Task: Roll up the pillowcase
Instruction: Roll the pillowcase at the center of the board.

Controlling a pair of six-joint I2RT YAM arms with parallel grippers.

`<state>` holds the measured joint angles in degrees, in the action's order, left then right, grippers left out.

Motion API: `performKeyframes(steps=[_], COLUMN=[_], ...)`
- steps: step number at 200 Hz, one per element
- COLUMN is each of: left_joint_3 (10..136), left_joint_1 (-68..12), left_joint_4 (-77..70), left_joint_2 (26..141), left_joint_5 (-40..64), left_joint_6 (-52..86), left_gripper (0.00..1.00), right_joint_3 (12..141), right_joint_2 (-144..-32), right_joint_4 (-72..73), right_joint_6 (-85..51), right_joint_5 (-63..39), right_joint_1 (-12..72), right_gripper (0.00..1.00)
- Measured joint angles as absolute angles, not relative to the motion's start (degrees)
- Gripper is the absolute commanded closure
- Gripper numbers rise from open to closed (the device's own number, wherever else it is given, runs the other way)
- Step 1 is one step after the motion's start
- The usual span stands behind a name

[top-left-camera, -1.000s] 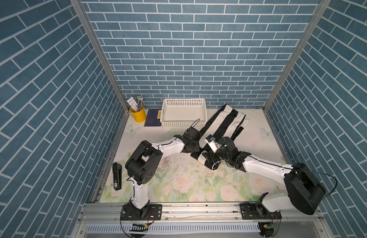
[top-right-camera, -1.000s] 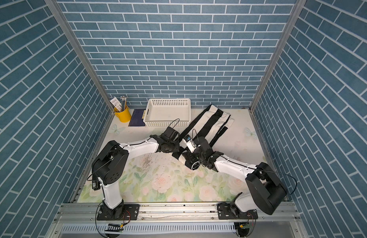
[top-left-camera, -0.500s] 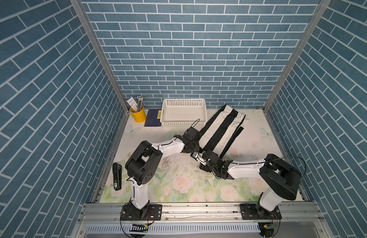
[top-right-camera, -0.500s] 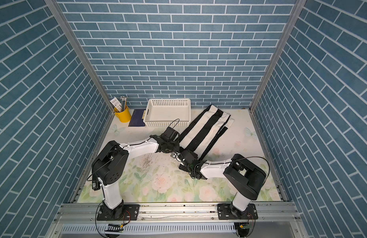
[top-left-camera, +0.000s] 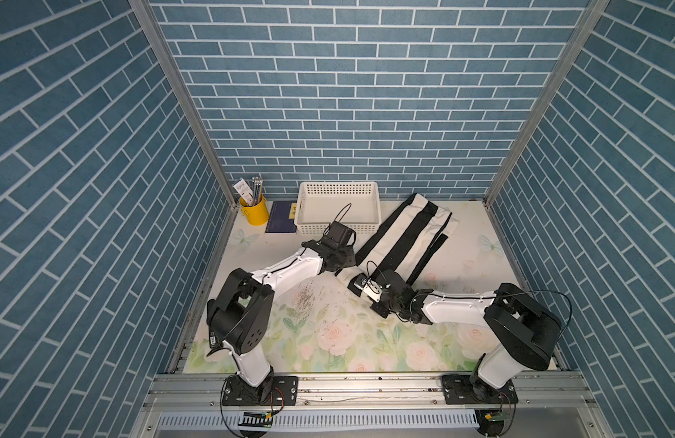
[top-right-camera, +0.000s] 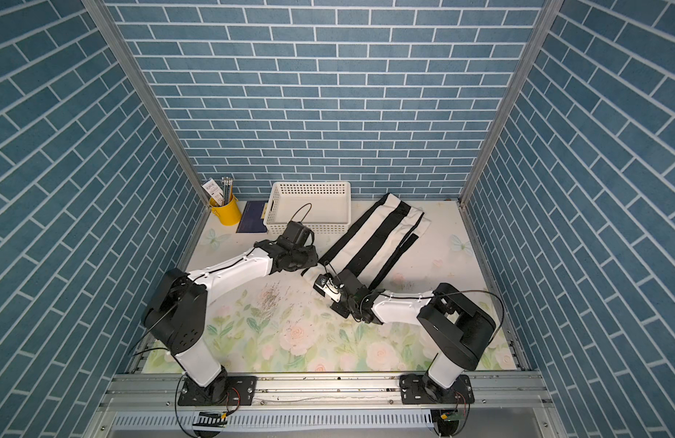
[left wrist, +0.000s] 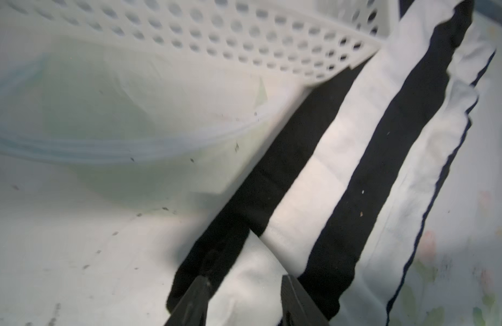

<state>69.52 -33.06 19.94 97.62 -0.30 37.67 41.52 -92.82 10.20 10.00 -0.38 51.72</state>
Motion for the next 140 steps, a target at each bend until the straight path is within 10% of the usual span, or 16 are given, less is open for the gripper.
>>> performKeyframes(steps=[140], left_joint_3=[66.2], left_joint_1=[-37.3], left_joint_4=[15.5], left_joint_2=[98.7], left_joint_5=[4.5], left_joint_6=[36.1], left_gripper=[0.52], right_joint_3=[51.4], right_joint_2=[-110.4], right_joint_4=[9.9], right_joint_6=[-11.9], right_joint_5=[-51.2], right_joint_1=[24.7], right_gripper=[0.79])
